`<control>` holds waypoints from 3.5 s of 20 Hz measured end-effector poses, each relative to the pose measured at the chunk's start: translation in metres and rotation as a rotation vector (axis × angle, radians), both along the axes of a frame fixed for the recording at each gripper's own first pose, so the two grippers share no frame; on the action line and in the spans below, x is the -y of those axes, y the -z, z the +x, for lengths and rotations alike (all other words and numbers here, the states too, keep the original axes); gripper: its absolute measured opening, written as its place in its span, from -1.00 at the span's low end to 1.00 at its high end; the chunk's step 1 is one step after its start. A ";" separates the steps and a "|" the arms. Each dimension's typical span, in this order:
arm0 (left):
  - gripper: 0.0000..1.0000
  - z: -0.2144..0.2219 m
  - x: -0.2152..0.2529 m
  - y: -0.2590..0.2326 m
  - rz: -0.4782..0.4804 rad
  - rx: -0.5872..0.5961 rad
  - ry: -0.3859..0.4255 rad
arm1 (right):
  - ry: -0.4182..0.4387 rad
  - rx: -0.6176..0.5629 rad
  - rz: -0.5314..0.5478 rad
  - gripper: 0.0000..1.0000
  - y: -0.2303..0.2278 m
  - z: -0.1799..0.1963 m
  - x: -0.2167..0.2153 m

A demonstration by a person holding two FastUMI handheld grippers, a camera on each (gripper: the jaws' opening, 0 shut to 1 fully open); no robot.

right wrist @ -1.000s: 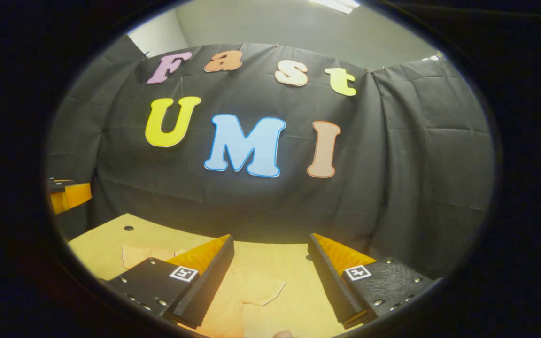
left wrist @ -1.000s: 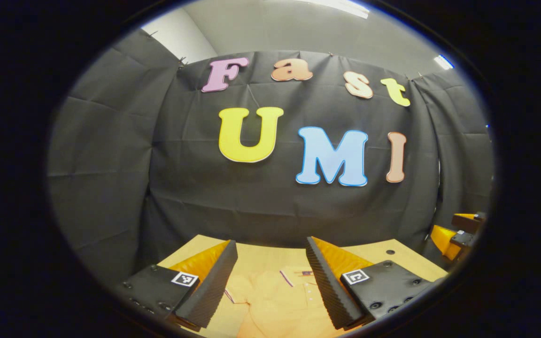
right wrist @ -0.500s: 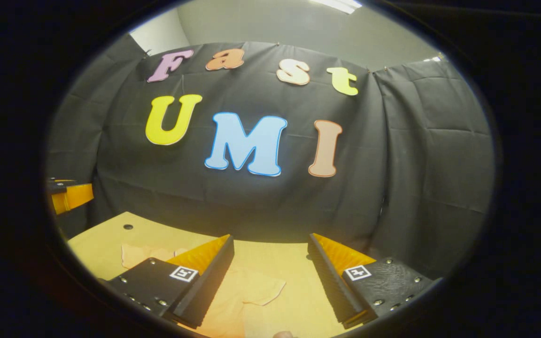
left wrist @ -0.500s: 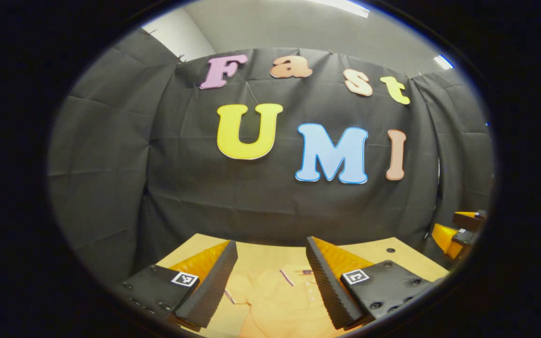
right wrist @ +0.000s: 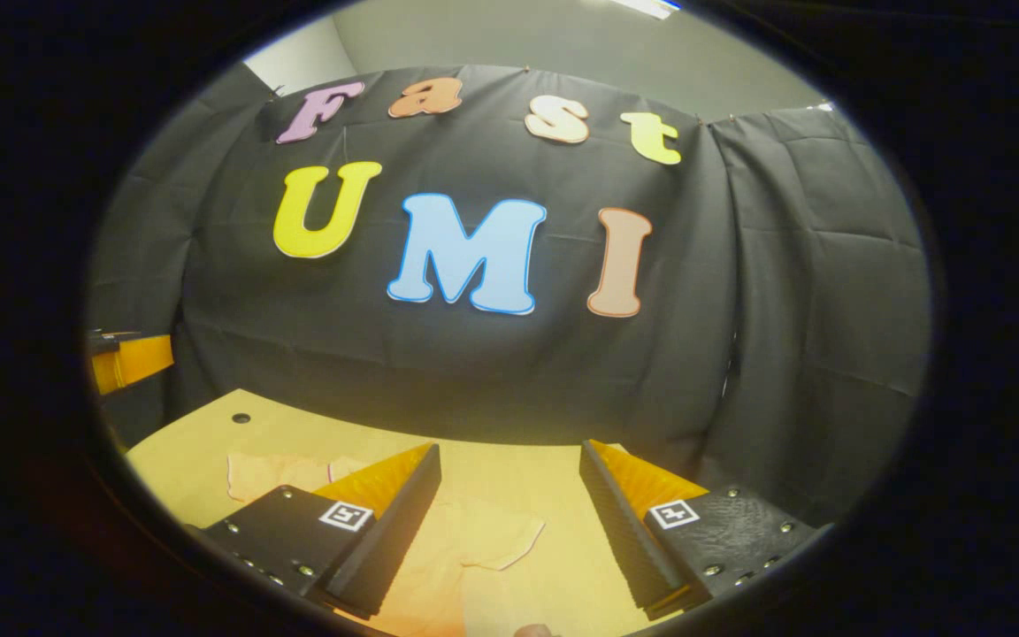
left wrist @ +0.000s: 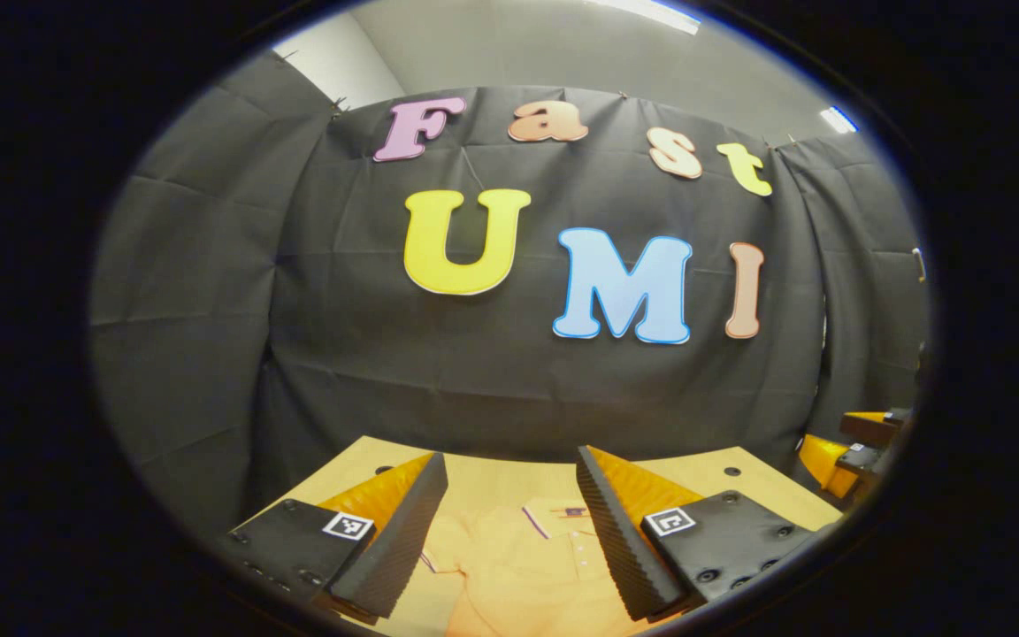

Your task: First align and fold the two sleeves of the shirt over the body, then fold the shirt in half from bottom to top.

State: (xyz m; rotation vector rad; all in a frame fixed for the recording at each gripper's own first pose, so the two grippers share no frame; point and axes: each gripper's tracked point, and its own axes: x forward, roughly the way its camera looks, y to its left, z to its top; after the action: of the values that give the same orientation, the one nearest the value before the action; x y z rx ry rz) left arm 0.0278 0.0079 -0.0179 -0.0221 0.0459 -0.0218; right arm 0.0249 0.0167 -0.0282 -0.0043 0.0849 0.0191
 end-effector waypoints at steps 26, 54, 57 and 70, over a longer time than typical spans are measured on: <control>0.93 0.001 -0.021 0.032 0.018 -0.081 -0.105 | 0.056 -0.470 0.100 0.96 0.211 0.143 0.023; 0.90 -0.040 -0.027 0.039 0.001 -0.101 -0.208 | 0.049 -0.664 0.204 -0.91 0.286 0.179 0.016; 0.90 -0.044 -0.031 0.040 -0.006 -0.099 -0.220 | 0.033 -0.618 0.149 -0.91 0.268 0.178 0.013; 0.92 -0.057 -0.049 0.039 -0.045 -0.075 -0.258 | -0.239 -0.524 0.057 -0.91 0.210 0.160 -0.091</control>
State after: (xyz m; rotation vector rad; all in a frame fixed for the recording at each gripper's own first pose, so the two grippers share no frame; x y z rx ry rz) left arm -0.0296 0.0567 -0.0570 -0.0738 0.1169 0.2360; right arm 0.1852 0.1078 -0.2381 0.0479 0.6075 0.2616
